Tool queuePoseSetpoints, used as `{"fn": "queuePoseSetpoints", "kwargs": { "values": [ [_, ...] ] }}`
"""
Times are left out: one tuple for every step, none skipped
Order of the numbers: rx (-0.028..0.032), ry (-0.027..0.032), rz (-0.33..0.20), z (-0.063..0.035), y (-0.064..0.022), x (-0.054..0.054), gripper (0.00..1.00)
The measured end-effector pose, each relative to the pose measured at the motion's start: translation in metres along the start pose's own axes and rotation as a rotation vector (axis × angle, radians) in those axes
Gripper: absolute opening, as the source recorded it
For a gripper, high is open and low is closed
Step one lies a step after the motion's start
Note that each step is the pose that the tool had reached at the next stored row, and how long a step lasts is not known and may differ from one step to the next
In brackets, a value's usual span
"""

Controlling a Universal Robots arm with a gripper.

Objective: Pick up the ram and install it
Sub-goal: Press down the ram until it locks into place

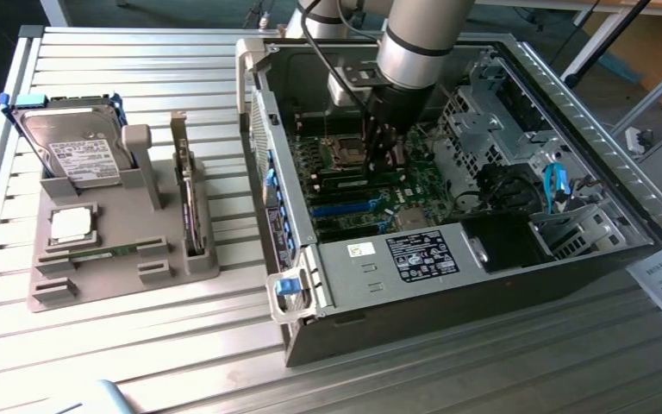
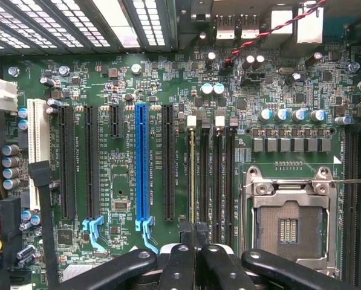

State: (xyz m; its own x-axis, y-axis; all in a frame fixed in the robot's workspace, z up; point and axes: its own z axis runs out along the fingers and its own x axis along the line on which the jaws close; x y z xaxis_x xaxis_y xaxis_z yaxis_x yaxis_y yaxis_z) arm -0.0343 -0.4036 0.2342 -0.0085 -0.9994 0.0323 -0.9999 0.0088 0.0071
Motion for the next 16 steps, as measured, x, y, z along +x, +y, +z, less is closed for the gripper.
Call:
{"fn": "queuePoseSetpoints", "kwargs": {
  "values": [
    [-0.0001,0.0,0.0,-0.0016,0.0,0.0001,0.11],
    [-0.0002,0.0002,0.0,-0.0027,0.0,0.0001,0.11],
    [-0.0004,0.0001,0.0,-0.0041,0.0001,0.0002,0.11],
    [-0.0004,0.0001,0.0,-0.0052,0.0,0.0002,0.11],
    [-0.0004,0.0,0.0,-0.0057,0.0,0.0002,0.11],
    [-0.0004,0.0,0.0,-0.0061,0.0001,0.0002,0.11],
    [-0.0004,0.0001,0.0,-0.0066,0.0001,0.0002,0.11],
    [-0.0005,0.0003,0.0,-0.0071,0.0001,0.0003,0.11],
    [-0.0006,0.0001,0.0,-0.0073,0.0001,0.0003,0.11],
    [-0.0005,0.0,0.0,-0.0073,0.0001,0.0002,0.11],
    [-0.0005,0.0,0.0,-0.0074,0.0001,0.0003,0.11],
    [-0.0006,0.0002,0.0,-0.0075,0.0001,0.0003,0.11],
    [-0.0006,0.0002,0.0,-0.0074,0.0,0.0003,0.11],
    [-0.0006,0.0001,0.0,-0.0074,0.0001,0.0003,0.11],
    [-0.0007,0.0003,0.0,-0.0074,0.0005,0.0003,0.11],
    [-0.0007,0.0002,0.0,-0.0074,0.0013,0.0003,0.11]
  ]
}}
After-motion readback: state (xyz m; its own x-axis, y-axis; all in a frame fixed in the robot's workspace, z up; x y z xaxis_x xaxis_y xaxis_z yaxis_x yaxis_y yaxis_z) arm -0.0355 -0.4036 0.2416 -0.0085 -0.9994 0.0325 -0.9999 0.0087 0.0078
